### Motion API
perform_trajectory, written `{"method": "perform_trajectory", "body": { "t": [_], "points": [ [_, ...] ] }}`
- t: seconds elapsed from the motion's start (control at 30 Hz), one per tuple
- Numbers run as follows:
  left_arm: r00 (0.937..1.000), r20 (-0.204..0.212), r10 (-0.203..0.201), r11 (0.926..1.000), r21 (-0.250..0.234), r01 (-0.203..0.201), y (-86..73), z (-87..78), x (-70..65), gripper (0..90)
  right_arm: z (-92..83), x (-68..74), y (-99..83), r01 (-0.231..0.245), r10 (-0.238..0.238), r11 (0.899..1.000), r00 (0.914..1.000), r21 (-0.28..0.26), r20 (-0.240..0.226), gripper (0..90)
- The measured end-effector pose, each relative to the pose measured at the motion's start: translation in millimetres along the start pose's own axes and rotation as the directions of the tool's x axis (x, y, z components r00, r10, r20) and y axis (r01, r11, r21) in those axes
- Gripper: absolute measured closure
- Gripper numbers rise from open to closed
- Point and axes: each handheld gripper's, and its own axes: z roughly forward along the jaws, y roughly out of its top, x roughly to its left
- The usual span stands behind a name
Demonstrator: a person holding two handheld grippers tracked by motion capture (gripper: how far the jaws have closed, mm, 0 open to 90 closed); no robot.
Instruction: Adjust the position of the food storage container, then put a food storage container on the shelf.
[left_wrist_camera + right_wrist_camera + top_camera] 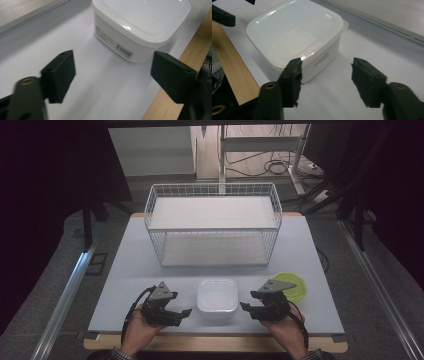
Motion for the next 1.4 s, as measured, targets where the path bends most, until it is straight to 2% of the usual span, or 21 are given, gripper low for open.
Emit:
{"method": "perform_trajectory", "body": {
  "t": [0.03, 0.1, 0.27, 0.3, 0.4, 0.5, 0.6, 0.67, 0.7, 0.83, 1.0, 1.1, 1.13, 1.2, 1.23, 1.4],
  "points": [
    [0.9999, -0.006, 0.009, 1.0000, 0.001, -0.009, -1.6, -0.4, -1.1, 11.8, -1.4, -0.5, -1.0, -0.003, 0.003, 1.000, 1.0000, -0.016, 0.007, 33.5],
    [0.9998, -0.009, 0.016, 0.9998, -0.009, -0.016, -3.9, -1.4, -1.2, 8.0, -2.5, -1.2, -1.9, -0.008, 0.009, 1.000, 0.9999, -0.029, 0.010, 27.6],
    [0.9998, -0.011, 0.018, 0.9992, -0.035, -0.019, -11.0, -4.1, -1.4, 4.2, -2.7, -2.7, -3.6, -0.019, 0.019, 0.999, 0.9998, -0.040, 0.002, 20.4],
    [0.9995, -0.025, 0.017, 0.9989, -0.042, -0.018, -15.0, -5.1, -1.7, 4.2, -1.9, -2.9, -5.0, -0.018, 0.017, 0.999, 0.9998, -0.038, -0.008, 16.4],
    [0.9994, -0.034, 0.002, 0.9991, -0.043, -0.003, -19.3, -4.0, -0.1, 4.3, 0.4, -2.6, -6.6, -0.016, 0.016, 0.999, 0.9998, -0.028, -0.015, 13.0],
    [0.9987, -0.051, 0.007, 0.9990, -0.044, -0.009, -20.5, -3.4, 1.6, 4.6, 1.8, -2.7, -6.9, -0.020, 0.019, 1.000, 0.9995, -0.023, -0.025, 11.0],
    [0.9981, -0.060, 0.015, 0.9980, -0.060, -0.018, -19.8, -3.0, 3.3, 4.9, 4.6, -1.4, -7.1, 0.018, -0.019, 1.000, 0.9993, -0.018, -0.032, 8.5],
    [0.9986, -0.053, 0.008, 0.9986, -0.053, -0.011, -18.5, -2.7, 3.4, 5.5, 7.9, 1.3, -7.1, 0.057, -0.057, 0.998, 0.9981, -0.006, -0.022, 5.8],
    [0.9987, -0.050, 0.011, 0.9987, -0.050, -0.013, -18.1, -2.4, 3.2, 5.6, 8.8, 1.8, -7.1, 0.060, -0.060, 0.998, 0.9980, -0.003, -0.021, 5.1],
    [0.9992, -0.038, 0.012, 0.9993, -0.036, -0.013, -16.0, -1.1, 0.4, 5.5, 10.3, 2.1, -7.2, 0.066, -0.066, 0.998, 0.9976, -0.003, -0.022, 3.5],
    [0.9997, -0.023, 0.005, 0.9998, -0.020, -0.006, -11.4, 0.2, -1.9, 4.6, 10.2, 0.6, -5.4, 0.046, -0.047, 0.999, 0.9986, -0.017, -0.027, 2.4],
    [1.0000, 0.006, 0.004, 0.9995, -0.030, -0.004, -6.6, 0.5, -0.8, 3.0, 11.5, 1.2, -2.6, 0.033, -0.034, 0.999, 0.9988, -0.013, -0.035, 3.3],
    [1.0000, 0.010, -0.002, 0.9993, -0.037, 0.002, -4.5, 0.2, -0.2, 2.5, 12.6, 2.7, -0.2, 0.013, -0.014, 1.000, 0.9988, -0.016, -0.047, 3.7],
    [0.9992, 0.037, -0.017, 0.9978, -0.064, 0.019, -0.6, -0.7, 1.2, 2.6, 13.0, 3.5, 1.0, 0.006, -0.007, 1.000, 0.9986, -0.013, -0.053, 3.6],
    [0.9983, 0.053, -0.023, 0.9974, -0.068, 0.027, 1.5, -0.6, 1.9, 3.5, 14.3, 6.0, 3.0, 0.020, -0.020, 1.000, 0.9989, -0.010, -0.043, 2.7],
    [0.9979, 0.063, -0.015, 0.9973, -0.071, 0.019, 11.7, 4.6, 1.5, 7.0, 17.7, 10.0, 6.6, 0.035, -0.035, 0.999, 0.9991, -0.004, -0.023, 1.4]
  ]
}}
